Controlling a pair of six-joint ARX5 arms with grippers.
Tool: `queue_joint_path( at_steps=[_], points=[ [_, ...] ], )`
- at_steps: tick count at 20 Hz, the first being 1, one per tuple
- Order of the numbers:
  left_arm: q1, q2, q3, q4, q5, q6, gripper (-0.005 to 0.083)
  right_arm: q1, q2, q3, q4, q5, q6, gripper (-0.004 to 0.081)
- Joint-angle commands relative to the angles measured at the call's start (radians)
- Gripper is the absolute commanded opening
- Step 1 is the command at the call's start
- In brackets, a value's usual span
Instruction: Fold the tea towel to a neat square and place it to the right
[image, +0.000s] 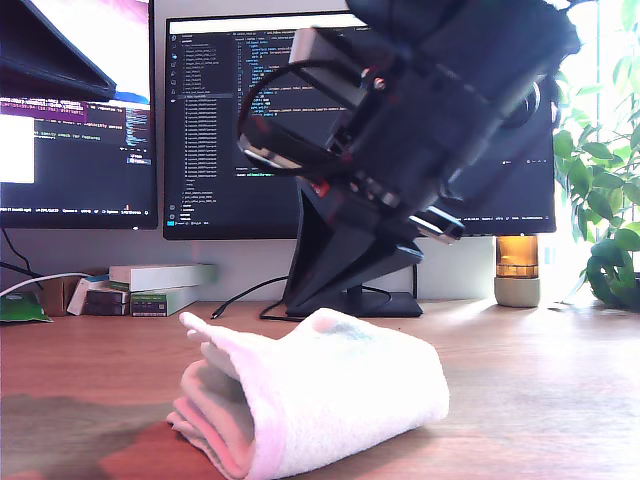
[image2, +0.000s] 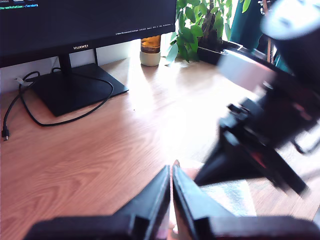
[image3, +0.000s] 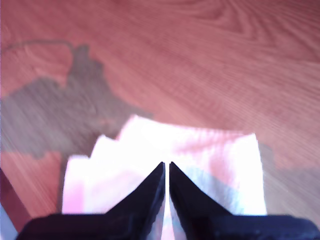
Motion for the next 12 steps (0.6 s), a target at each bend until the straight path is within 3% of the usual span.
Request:
queue_joint_path(
  at_steps=[1, 7, 12],
  points=[
    [-0.002, -0.002, -0.012, 0.005, 0.001, -0.002, -0.0019, -0.017, 0.049, 0.017, -0.035, -0.029, 0.004, -0.0013],
    [-0.002, -0.002, -0.012, 0.005, 0.001, -0.003, -0.0019, -0.044, 0.124, 0.065, -0.126, -0.152, -0.047, -0.0013],
    [-0.002, -0.002, -0.012, 0.004, 0.000, -0.003, -0.0019, -0.058, 0.127, 0.080, -0.104, -0.147, -0.061, -0.0013]
  ],
)
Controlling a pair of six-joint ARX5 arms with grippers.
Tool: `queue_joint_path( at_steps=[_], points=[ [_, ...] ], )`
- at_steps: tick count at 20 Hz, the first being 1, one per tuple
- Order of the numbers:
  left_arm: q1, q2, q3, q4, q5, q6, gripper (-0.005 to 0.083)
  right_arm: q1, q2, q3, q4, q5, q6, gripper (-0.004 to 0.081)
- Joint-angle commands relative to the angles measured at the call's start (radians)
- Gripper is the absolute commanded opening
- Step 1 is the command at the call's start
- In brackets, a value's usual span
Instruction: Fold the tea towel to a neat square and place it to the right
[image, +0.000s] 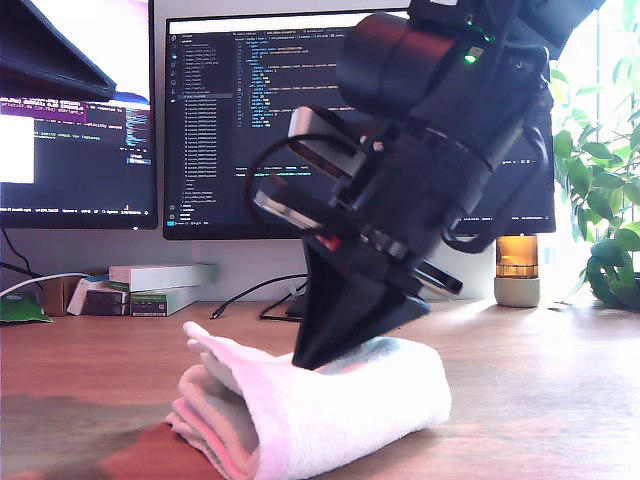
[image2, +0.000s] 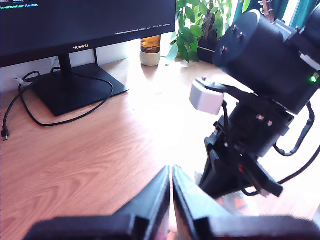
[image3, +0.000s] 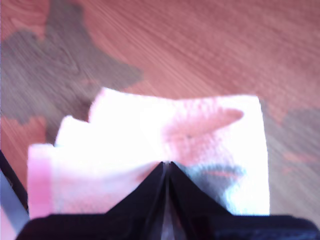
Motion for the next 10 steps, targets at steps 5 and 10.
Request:
queue_joint_path(
  at_steps=[5, 10],
  points=[
    [-0.002, -0.002, -0.012, 0.003, 0.000, -0.002, -0.0019, -0.030, 0.007, 0.099, -0.177, -0.109, -0.055, -0.0013],
    [-0.002, -0.002, -0.012, 0.004, -0.003, -0.002, -0.0019, -0.029, 0.018, 0.102, -0.235, -0.111, -0.090, -0.0013]
  ],
)
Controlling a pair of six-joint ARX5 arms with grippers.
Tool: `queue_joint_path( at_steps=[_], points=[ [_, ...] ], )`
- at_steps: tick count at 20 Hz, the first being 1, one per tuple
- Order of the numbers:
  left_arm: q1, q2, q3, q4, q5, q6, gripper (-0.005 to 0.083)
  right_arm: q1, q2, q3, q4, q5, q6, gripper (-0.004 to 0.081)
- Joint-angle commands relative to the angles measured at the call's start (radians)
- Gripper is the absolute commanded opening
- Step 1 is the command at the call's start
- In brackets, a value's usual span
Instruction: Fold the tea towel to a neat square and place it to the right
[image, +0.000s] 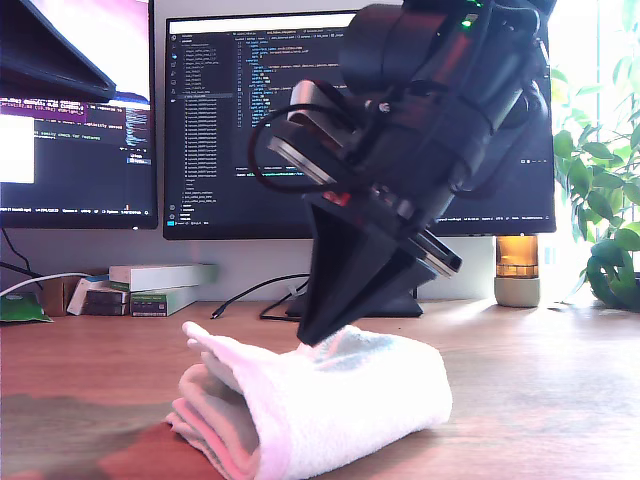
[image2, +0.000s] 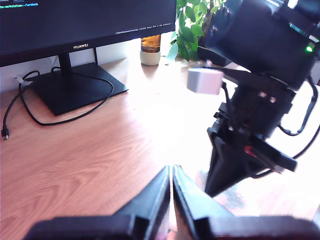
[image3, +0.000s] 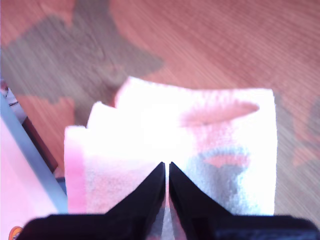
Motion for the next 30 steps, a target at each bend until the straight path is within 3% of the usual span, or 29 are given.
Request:
queue_joint_path(
  at_steps=[1, 12, 17, 20, 26, 30],
  points=[
    [-0.002, -0.002, -0.012, 0.005, -0.003, -0.002, -0.0019, 0.005, 0.021, -0.010, -0.001, -0.005, -0.027, -0.0013],
    [-0.002, -0.002, -0.012, 0.000, -0.026, -0.002, -0.0019, -0.003, 0.211, -0.010, 0.041, -0.060, -0.196, -0.0013],
    [-0.002, -0.002, -0.012, -0.024, -0.026, -0.002, -0.0019, -0.051, 0.243, -0.010, 0.037, 0.166, -0.160, -0.0013],
    [-0.002, -0.002, -0.012, -0.024, -0.026, -0.002, -0.0019, -0.138, 0.243, -0.010, 0.000, 0.278, -0.114, -0.0013],
    [-0.002, -0.002, -0.012, -0.024, -0.026, -0.002, -0.0019, -0.340, 0.238, -0.026, -0.154, 0.381, -0.098, -0.0013],
    [-0.002, -0.002, -0.012, -0.024, -0.025, -0.005, -0.0019, -0.421, 0.198, -0.143, -0.137, 0.423, -0.076, -0.0013]
  ],
)
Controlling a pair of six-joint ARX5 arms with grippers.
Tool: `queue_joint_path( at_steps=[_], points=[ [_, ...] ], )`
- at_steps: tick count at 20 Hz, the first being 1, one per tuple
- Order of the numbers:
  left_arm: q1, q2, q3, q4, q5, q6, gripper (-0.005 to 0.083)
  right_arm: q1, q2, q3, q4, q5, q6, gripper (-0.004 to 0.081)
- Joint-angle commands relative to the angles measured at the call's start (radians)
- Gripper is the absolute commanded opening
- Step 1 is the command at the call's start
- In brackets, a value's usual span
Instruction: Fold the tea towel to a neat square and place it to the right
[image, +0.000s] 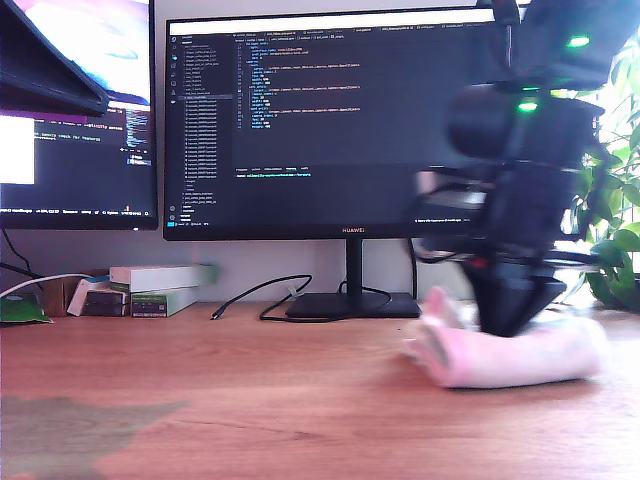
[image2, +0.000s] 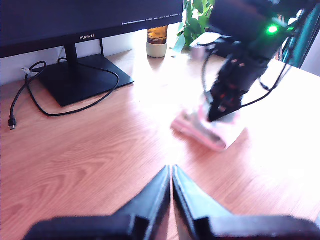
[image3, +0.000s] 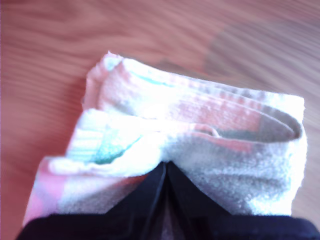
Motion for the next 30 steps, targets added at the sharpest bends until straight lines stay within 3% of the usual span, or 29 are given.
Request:
queue_joint_path(
  at_steps=[1, 6, 11, 15, 19, 21, 26, 30],
  points=[
    [-0.002, -0.002, -0.012, 0.005, 0.000, -0.008, -0.0019, -0.053, 0.100, -0.183, -0.060, 0.071, 0.005, -0.0013],
    [-0.002, -0.002, -0.012, 0.005, 0.001, -0.012, -0.0019, -0.127, -0.035, -0.364, -0.023, 0.096, 0.085, -0.0013],
    [-0.002, -0.002, -0.012, 0.005, 0.002, -0.033, -0.0019, -0.133, -0.201, -0.457, -0.118, 0.104, 0.165, -0.0013],
    [-0.002, -0.002, -0.012, 0.005, 0.020, -0.035, -0.0019, -0.120, -0.310, -0.457, -0.134, 0.106, 0.194, -0.0013],
    [-0.002, -0.002, -0.012, 0.006, 0.021, -0.038, -0.0019, -0.120, -0.389, -0.455, -0.054, 0.113, 0.185, -0.0013],
    [-0.002, -0.002, -0.012, 0.008, 0.021, -0.039, -0.0019, -0.120, -0.430, -0.437, -0.039, 0.076, 0.185, -0.0013],
    [-0.002, -0.002, -0.012, 0.013, 0.020, -0.038, -0.0019, -0.119, -0.514, -0.345, -0.055, 0.014, 0.186, -0.0013],
    [-0.002, -0.002, -0.012, 0.016, 0.019, -0.038, -0.0019, -0.119, -0.565, -0.263, -0.056, 0.014, 0.187, -0.0013]
  ],
)
